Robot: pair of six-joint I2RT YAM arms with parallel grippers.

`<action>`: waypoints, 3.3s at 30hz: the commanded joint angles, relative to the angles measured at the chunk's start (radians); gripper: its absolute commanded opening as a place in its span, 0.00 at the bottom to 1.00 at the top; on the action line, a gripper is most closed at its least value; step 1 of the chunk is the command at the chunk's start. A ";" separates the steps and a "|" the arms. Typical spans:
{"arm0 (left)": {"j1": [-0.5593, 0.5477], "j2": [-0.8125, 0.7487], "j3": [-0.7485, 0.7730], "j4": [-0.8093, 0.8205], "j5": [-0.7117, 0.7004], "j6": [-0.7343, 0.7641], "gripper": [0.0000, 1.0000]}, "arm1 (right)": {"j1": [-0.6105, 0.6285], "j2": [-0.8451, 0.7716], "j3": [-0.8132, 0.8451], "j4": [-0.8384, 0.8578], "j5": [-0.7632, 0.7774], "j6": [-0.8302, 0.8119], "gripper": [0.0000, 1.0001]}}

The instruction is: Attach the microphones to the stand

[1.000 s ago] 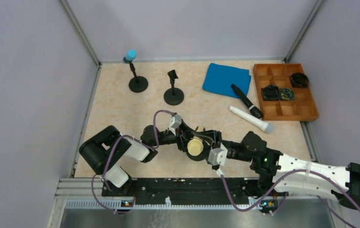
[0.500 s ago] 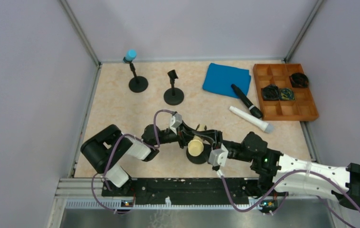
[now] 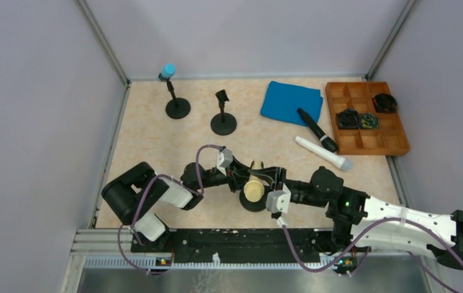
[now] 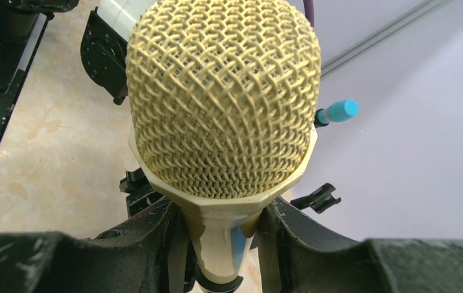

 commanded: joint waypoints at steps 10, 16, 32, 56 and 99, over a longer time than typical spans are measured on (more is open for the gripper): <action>-0.004 -0.137 -0.025 -0.015 0.073 0.131 0.00 | -0.122 0.149 0.063 -0.265 0.075 -0.053 0.00; -0.004 -0.194 -0.017 -0.125 0.090 0.171 0.00 | -0.138 0.194 0.030 -0.301 0.142 -0.099 0.00; -0.002 -0.284 -0.079 -0.149 0.097 0.161 0.00 | -0.233 0.307 -0.030 -0.259 0.217 -0.111 0.00; 0.009 -0.470 -0.108 -0.365 0.047 0.261 0.00 | -0.309 0.500 0.016 -0.311 0.194 -0.089 0.00; 0.036 -0.370 -0.032 -0.489 -0.034 0.270 0.00 | -0.194 0.237 0.066 0.291 -0.294 0.123 0.61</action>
